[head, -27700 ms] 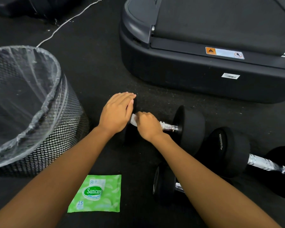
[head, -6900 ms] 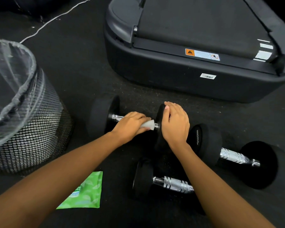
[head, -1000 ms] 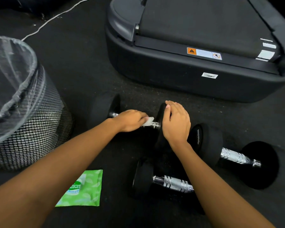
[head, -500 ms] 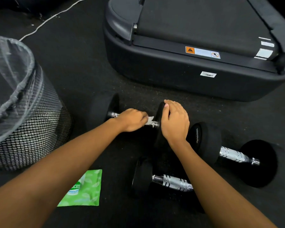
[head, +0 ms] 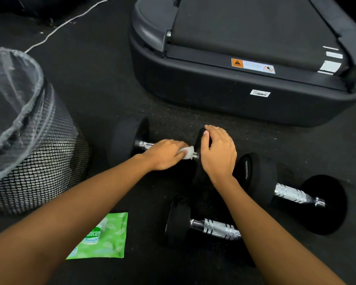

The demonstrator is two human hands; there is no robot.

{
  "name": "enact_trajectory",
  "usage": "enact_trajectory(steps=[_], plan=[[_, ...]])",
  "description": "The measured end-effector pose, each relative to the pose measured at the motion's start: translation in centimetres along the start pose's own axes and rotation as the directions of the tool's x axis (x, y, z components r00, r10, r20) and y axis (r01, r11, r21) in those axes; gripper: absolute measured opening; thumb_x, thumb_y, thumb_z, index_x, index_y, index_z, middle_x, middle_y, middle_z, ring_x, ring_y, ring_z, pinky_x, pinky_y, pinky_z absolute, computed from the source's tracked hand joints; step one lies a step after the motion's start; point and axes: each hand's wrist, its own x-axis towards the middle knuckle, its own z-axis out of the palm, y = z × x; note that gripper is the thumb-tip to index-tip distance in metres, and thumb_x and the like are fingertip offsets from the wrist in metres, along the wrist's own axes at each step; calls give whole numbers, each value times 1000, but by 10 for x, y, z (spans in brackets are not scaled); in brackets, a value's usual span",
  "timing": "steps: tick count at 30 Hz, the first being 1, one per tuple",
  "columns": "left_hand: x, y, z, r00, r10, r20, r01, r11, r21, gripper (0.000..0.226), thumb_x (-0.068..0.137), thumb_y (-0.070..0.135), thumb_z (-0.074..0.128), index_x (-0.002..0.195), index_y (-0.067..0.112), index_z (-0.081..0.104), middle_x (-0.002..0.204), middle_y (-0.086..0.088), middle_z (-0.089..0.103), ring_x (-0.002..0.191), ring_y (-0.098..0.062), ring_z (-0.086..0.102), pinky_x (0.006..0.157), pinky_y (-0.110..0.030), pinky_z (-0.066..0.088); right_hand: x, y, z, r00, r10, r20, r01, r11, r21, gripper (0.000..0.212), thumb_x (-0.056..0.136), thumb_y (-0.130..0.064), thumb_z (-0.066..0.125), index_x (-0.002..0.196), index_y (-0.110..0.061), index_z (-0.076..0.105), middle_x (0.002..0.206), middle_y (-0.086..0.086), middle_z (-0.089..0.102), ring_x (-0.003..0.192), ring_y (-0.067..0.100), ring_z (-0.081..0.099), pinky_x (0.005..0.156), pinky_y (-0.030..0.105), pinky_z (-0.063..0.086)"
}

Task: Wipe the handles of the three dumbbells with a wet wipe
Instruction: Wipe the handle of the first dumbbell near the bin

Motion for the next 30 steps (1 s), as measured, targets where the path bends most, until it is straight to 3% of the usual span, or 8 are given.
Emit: enact_trajectory(steps=[3, 6, 11, 16, 20, 24, 30], plan=[[9, 4, -6, 990, -139, 32, 136, 989, 64, 37, 100, 37, 29, 107, 14, 57, 108, -10, 62, 103, -25, 56, 81, -35, 42, 0, -1, 0, 1000, -3, -8, 3, 1000, 1, 34, 95, -24, 40, 117, -10, 62, 119, 4, 64, 117, 19, 54, 103, 38, 40], [16, 18, -7, 984, -168, 53, 159, 978, 134, 39, 100, 34, 28, 104, 12, 59, 104, -12, 63, 99, -28, 57, 76, -34, 38, 0, -2, 0, 1000, 1, -11, -1, 1000, 6, 34, 95, -24, 42, 116, -9, 63, 119, 5, 64, 117, 19, 54, 103, 38, 40], [9, 18, -3, 999, -13, 30, 12, 999, 44, 27, 97, 29, 40, 111, 12, 55, 107, -11, 62, 105, -26, 54, 86, -36, 42, 0, -2, -1, 1000, 4, -10, -4, 1000, 12, 37, 94, -25, 39, 116, -9, 63, 118, 6, 65, 117, 20, 54, 102, 38, 40], [-8, -6, -4, 992, 112, -60, -112, 994, 9, 37, 92, 33, 54, 126, 21, 50, 123, 2, 57, 116, -13, 46, 98, -29, 36, 0, -1, 0, 1000, 5, 0, -5, 1000, 11, 37, 94, -26, 39, 118, -10, 62, 120, 5, 64, 119, 19, 53, 103, 38, 39], [-6, -2, 1, 972, 167, -164, -141, 977, 158, 39, 88, 34, 59, 123, 16, 50, 122, 0, 54, 114, -14, 46, 97, -23, 30, -1, -1, 0, 1000, 5, -1, -5, 1000, 3, 39, 94, -27, 37, 118, -10, 62, 121, 4, 63, 119, 19, 52, 104, 38, 39], [4, 15, 19, 930, 268, -250, -178, 927, 330, 39, 77, 18, 69, 112, 10, 55, 110, -7, 58, 103, -24, 52, 94, -29, 34, -1, 0, 0, 1000, 5, -6, -5, 1000, -4, 33, 95, -23, 41, 119, -10, 61, 122, 5, 63, 120, 19, 52, 104, 35, 37], [-7, 4, 13, 897, 354, -264, -292, 924, 248, 30, 79, 12, 68, 108, 6, 61, 112, -9, 62, 103, -25, 57, 95, -32, 38, 0, 0, -1, 1000, 3, -5, -3, 1000, 4, 32, 95, -22, 42, 118, -10, 61, 121, 4, 63, 119, 19, 52, 104, 34, 36]])
